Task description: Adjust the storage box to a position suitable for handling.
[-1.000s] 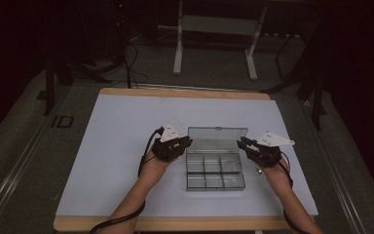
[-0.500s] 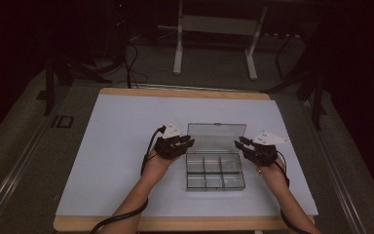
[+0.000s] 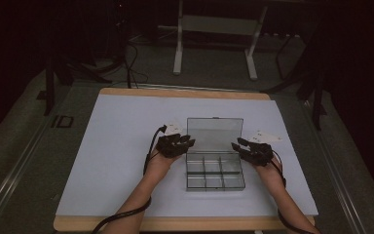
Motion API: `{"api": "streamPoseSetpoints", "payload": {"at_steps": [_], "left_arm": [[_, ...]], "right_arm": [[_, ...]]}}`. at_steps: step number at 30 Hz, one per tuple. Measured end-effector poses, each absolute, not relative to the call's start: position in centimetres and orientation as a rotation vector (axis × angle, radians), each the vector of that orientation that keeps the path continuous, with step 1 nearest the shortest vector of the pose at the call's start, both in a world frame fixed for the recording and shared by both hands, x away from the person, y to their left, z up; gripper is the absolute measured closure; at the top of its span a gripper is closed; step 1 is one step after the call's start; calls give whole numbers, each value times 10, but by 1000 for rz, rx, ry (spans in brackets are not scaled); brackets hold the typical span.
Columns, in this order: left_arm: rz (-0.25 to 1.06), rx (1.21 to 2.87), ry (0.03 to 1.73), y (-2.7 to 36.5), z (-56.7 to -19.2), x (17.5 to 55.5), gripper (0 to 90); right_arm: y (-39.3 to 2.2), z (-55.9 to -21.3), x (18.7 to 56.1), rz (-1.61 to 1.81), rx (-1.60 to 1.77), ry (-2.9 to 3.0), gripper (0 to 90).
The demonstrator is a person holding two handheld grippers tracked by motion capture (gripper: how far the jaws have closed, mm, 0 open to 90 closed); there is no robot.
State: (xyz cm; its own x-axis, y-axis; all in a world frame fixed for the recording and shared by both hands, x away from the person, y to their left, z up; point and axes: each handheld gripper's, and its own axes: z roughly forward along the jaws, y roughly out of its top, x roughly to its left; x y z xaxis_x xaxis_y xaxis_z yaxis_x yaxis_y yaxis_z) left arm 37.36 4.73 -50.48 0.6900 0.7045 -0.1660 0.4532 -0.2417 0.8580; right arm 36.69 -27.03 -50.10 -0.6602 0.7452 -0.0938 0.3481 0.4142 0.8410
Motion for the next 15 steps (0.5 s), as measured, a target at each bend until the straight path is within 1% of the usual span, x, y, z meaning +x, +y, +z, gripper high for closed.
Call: {"api": "streamPoseSetpoints", "payload": {"at_steps": [9,15], "left_arm": [[287,1870,966,44,-509,378,648],[246,1872,1016,42,-513,383,596]], "right_arm": [[-271,-504,369,1158,969,2221,631],[-272,-506,371,1135,1003,2245,613]]}}
